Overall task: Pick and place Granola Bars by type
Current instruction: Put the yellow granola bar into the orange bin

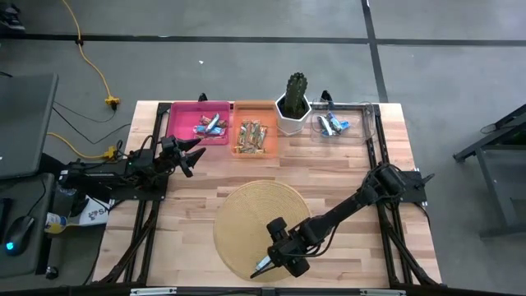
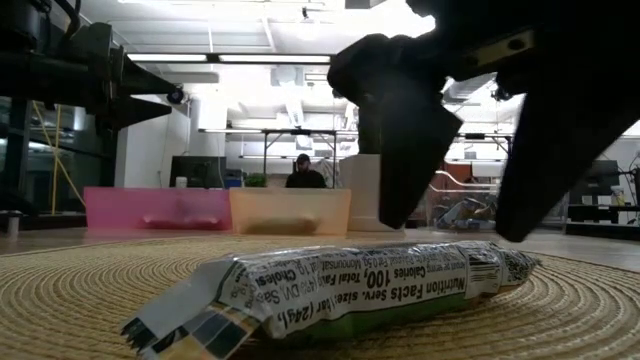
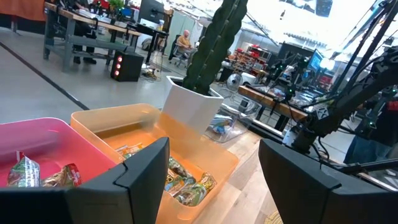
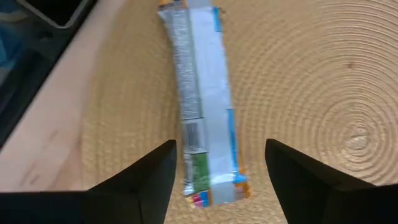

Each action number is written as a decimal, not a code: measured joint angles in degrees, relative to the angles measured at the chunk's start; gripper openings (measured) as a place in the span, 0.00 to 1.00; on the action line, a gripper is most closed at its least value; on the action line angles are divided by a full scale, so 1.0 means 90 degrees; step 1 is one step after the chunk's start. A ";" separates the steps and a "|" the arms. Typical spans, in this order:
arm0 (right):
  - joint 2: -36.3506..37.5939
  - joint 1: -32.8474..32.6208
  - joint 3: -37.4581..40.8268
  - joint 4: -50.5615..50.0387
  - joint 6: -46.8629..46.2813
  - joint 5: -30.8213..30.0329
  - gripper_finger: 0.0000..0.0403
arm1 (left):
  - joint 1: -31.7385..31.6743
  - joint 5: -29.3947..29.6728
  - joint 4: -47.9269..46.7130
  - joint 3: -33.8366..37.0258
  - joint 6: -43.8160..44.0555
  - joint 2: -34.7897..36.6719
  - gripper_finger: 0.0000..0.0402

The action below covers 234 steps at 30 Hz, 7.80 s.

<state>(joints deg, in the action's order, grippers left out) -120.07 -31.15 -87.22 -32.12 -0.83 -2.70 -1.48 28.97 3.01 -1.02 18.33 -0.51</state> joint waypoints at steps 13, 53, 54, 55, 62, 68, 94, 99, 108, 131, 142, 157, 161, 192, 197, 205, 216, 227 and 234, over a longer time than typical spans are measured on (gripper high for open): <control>0.0000 0.0043 0.0000 0.0000 0.0144 0.0058 0.62 | 0.0000 0.0000 0.0000 0.0000 0.0000 0.0000 0.61; -0.0486 0.0050 -0.0024 0.0377 0.0094 0.0289 0.58 | 0.0002 0.0000 0.0000 0.0002 -0.0002 0.0000 0.61; -0.0488 0.0050 -0.0024 0.0374 0.0096 0.0286 0.57 | 0.0001 0.0000 0.0000 0.0001 0.0000 0.0001 0.61; -0.0488 0.0050 -0.0024 0.0374 0.0094 0.0281 0.55 | 0.0001 -0.0001 -0.0001 0.0002 -0.0001 0.0000 0.61; -0.0493 0.0050 -0.0017 0.0310 0.0094 0.0294 0.40 | 0.0002 0.0000 0.0000 0.0000 -0.0002 0.0000 0.61; -0.0489 0.0052 -0.0015 0.0294 0.0094 0.0299 0.30 | 0.0001 -0.0001 -0.0002 0.0000 0.0000 0.0000 0.61; -0.0333 0.0057 -0.0003 0.0259 -0.0216 0.0607 0.27 | 0.0001 -0.0001 -0.0001 0.0001 -0.0002 0.0001 0.61; -0.0134 0.0058 0.0000 0.0330 -0.0207 0.0505 0.27 | 0.0001 -0.0001 -0.0001 0.0001 0.0000 0.0000 0.61; 0.0141 0.0103 -0.0005 0.0416 -0.0215 0.0333 0.27 | 0.0002 -0.0001 0.0000 0.0002 0.0000 0.0002 0.61; 0.0153 0.0154 -0.0012 0.0474 -0.0443 0.0250 0.27 | 0.0002 0.0000 0.0000 0.0000 -0.0002 0.0002 0.61; 0.0410 0.0541 -0.0015 0.1938 -0.1993 0.1268 0.24 | 0.0002 -0.0002 0.0002 0.0000 -0.0002 0.0002 0.61; 0.0437 0.1115 -0.0019 0.6534 -0.3061 0.2021 0.24 | 0.0000 0.0000 0.0000 0.0000 -0.0002 0.0002 0.61; 0.0437 0.1223 -0.0019 0.7761 -0.3245 0.1840 0.24 | 0.0000 0.0000 0.0000 0.0000 0.0000 0.0002 0.61; 0.1400 0.1790 -0.0022 0.9341 0.0652 -0.4800 0.24 | 0.0000 0.0000 0.0000 0.0002 -0.0001 0.0001 0.61; 0.1401 0.2026 -0.0022 0.8511 0.0056 -0.6912 0.24 | 0.0000 0.0000 0.0000 0.0001 0.0000 0.0001 0.61; 0.1404 0.2692 -0.0017 0.6139 -0.2627 -0.6855 0.24 | 0.0000 0.0000 0.0000 0.0000 0.0000 0.0001 0.61; 0.1341 0.4045 -0.0010 0.3137 -0.5984 -0.3750 0.24 | 0.0000 0.0000 0.0000 0.0000 0.0000 0.0002 0.61; 0.0864 0.4588 0.0000 0.2212 -0.7323 -0.2658 0.24 | 0.0000 -0.0002 -0.0002 0.0002 0.0000 0.0002 0.61; 0.0471 0.4541 0.0002 0.1821 -0.7919 -0.2441 0.24 | 0.0002 -0.0004 0.0000 0.0002 0.0000 0.0002 0.61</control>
<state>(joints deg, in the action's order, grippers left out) -115.84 9.72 -87.20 -15.73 -72.10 -24.67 -1.46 28.93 3.01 -1.00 18.33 -0.49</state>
